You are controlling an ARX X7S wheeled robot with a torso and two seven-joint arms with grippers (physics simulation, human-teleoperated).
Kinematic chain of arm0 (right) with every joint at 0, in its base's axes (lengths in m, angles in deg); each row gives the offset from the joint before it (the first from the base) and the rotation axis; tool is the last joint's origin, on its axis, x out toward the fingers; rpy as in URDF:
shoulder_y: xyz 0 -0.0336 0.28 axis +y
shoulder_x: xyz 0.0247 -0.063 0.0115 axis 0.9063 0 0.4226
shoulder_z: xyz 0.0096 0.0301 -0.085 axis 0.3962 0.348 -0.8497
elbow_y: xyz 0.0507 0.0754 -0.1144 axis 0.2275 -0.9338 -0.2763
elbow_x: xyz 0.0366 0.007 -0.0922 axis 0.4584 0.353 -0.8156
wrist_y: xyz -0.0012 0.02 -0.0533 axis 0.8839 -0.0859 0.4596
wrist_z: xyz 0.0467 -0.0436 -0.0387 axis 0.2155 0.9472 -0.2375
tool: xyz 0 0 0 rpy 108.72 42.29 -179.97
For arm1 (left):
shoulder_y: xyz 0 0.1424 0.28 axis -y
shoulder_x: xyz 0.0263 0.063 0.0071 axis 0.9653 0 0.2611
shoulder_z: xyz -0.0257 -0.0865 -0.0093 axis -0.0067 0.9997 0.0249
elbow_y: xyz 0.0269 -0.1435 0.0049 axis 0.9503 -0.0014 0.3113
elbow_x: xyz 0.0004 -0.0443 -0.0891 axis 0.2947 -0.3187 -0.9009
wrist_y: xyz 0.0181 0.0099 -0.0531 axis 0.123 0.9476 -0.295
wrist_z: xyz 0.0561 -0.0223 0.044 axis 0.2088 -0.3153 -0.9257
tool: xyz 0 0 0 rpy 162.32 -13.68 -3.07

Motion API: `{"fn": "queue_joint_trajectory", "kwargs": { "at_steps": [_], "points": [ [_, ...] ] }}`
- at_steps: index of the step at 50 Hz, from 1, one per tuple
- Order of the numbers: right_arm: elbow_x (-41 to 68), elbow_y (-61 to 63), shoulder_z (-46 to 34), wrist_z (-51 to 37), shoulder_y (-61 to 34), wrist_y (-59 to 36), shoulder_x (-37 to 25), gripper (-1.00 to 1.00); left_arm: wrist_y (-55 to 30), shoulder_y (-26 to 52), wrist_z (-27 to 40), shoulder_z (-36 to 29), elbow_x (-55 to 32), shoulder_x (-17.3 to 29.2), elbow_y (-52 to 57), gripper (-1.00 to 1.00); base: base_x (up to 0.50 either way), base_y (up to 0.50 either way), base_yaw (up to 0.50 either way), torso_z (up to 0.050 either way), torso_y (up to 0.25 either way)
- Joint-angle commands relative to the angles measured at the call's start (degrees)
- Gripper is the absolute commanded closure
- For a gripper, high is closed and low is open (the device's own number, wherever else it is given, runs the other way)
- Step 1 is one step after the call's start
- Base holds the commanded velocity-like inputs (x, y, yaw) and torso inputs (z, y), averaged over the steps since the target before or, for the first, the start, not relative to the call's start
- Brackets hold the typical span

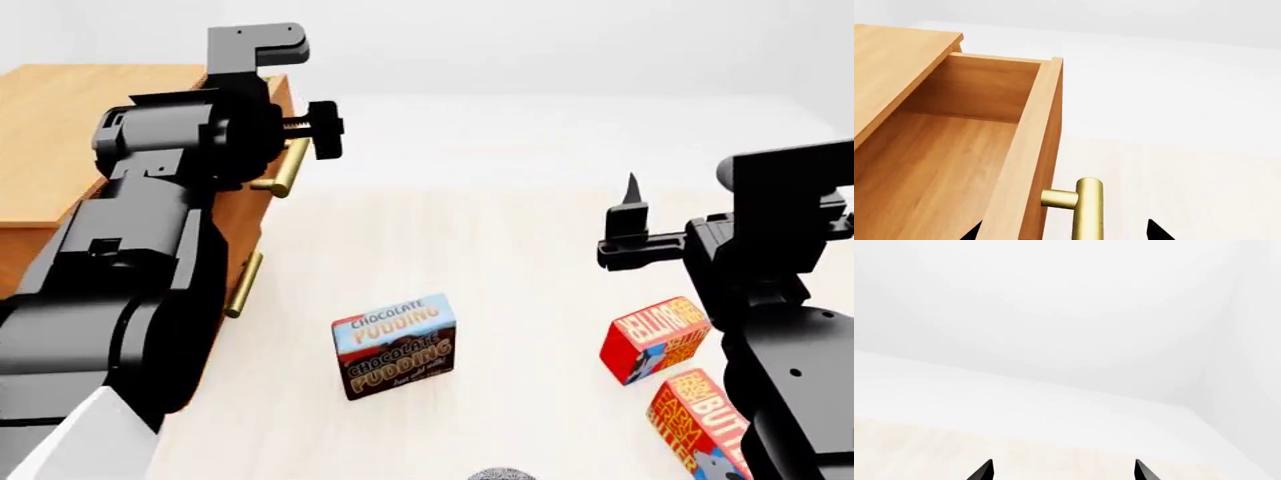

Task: Put the bowl in the top drawer of the cabinet.

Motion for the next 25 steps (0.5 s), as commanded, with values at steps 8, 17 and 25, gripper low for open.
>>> {"fn": "queue_joint_trajectory", "kwargs": {
  "at_steps": [8,17,25],
  "points": [
    [0.49,-0.24,0.78,0.05,1.07,0.29,-0.26,-1.0,-2.0,-0.61,-0.58,5.99,0.11,-0.84,-0.19,-1.0,0.0,0.0,0.0,0.0,0.0],
    [0.54,-0.57,0.29,-0.17,0.93,0.27,-0.17,-1.0,-3.38,0.58,-1.1,9.02,-0.11,-1.3,-0.18,-1.0,0.0,0.0,0.0,0.0,0.0],
    [0.97,0.18,0.43,-0.16,1.27,-0.04,0.02,-1.0,-3.18,0.67,0.03,-0.07,-10.0,-1.96,-0.16,-1.0,0.0,0.0,0.0,0.0,0.0]
  ]
}}
